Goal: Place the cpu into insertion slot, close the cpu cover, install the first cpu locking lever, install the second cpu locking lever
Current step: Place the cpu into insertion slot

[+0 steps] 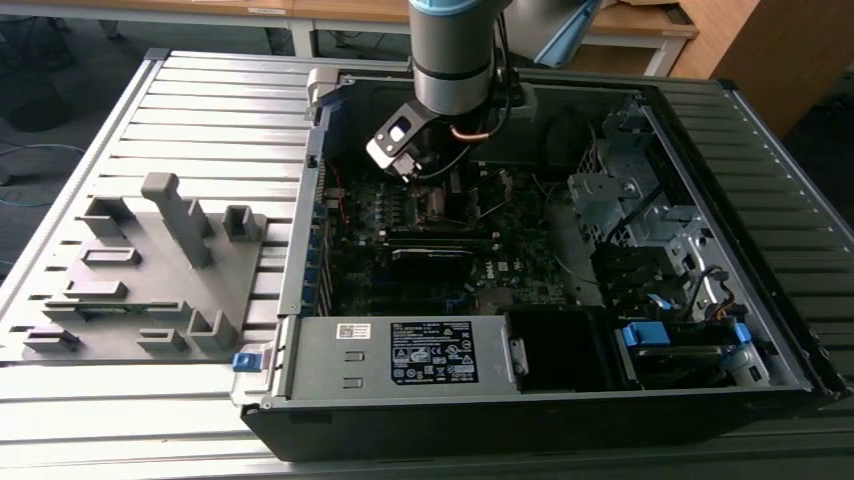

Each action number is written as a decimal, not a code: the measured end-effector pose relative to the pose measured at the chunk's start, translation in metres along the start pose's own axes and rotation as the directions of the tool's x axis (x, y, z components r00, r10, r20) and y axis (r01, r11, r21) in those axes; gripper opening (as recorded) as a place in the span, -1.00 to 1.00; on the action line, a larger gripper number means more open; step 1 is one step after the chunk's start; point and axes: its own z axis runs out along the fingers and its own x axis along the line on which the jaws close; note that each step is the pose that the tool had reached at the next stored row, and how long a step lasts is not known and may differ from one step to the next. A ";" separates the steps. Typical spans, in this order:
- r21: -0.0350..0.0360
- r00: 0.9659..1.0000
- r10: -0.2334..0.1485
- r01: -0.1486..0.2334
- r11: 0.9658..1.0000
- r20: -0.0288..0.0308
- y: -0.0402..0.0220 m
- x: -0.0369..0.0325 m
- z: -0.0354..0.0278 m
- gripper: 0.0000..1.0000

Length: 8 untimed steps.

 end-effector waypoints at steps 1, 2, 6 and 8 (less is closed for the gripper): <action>0.000 1.000 0.000 0.000 1.000 0.000 -0.0007 0.0000 0.0001 0.08; 0.000 1.000 0.000 0.000 1.000 0.000 -0.0015 0.0000 0.0003 0.08; 0.000 1.000 0.000 0.000 1.000 0.000 -0.0033 -0.0002 0.0042 0.08; 0.000 1.000 0.000 0.000 1.000 0.000 -0.0037 -0.0003 0.0055 0.08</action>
